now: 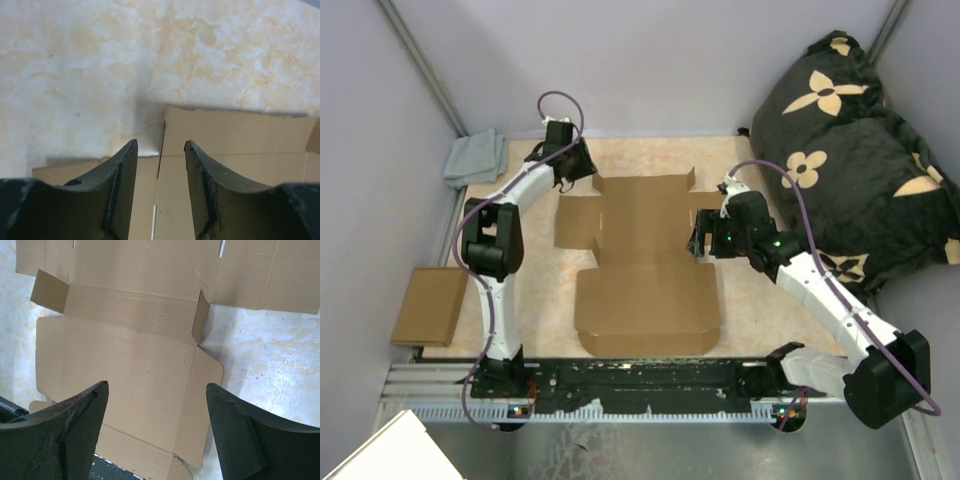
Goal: Fold the paper box
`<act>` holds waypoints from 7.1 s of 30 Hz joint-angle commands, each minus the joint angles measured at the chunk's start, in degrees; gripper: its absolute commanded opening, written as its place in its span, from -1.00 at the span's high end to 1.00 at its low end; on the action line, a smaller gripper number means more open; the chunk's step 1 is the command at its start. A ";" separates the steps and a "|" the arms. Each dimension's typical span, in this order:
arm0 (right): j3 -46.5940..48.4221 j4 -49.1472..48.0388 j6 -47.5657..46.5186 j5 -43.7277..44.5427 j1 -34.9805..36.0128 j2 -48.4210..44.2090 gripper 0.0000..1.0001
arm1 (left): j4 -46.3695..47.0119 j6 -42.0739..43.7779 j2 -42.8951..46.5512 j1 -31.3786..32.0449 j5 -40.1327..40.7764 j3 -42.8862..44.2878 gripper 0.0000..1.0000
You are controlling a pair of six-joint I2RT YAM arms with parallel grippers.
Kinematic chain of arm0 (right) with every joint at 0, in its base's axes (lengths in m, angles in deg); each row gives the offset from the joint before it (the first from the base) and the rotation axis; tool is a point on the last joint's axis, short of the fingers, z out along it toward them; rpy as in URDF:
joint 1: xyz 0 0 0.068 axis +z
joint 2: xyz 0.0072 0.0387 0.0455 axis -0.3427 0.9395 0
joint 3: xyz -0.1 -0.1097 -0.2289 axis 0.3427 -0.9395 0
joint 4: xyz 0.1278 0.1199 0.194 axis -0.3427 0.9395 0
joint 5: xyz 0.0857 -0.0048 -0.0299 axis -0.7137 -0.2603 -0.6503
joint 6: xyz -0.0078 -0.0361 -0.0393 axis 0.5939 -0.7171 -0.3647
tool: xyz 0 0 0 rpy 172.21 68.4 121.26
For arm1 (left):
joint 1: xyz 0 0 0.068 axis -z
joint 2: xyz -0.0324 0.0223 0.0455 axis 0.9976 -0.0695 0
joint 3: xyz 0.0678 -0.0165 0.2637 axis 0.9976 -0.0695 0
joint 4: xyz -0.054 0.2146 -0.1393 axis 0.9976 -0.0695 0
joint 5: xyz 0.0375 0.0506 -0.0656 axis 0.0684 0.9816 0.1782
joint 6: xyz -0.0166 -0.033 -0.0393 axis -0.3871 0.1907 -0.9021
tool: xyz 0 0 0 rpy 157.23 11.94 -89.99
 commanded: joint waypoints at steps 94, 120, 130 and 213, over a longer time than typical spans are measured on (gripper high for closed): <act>-9.88 -63.89 -17.77 17.19 3.24 7.03 1.00 | 37.51 0.63 55.08 13.82 -12.99 -50.40 -0.81; -24.95 -74.26 -22.05 31.63 15.28 5.74 1.00 | 14.80 9.30 50.36 17.09 -14.32 -42.63 -0.64; -19.99 -55.60 -18.69 27.54 15.27 2.76 0.83 | 8.78 12.06 50.40 20.41 -6.32 -42.32 -0.60; 8.38 -35.38 -12.14 -14.31 -23.31 27.63 -0.03 | 8.82 11.34 41.25 21.20 0.62 -38.39 -0.52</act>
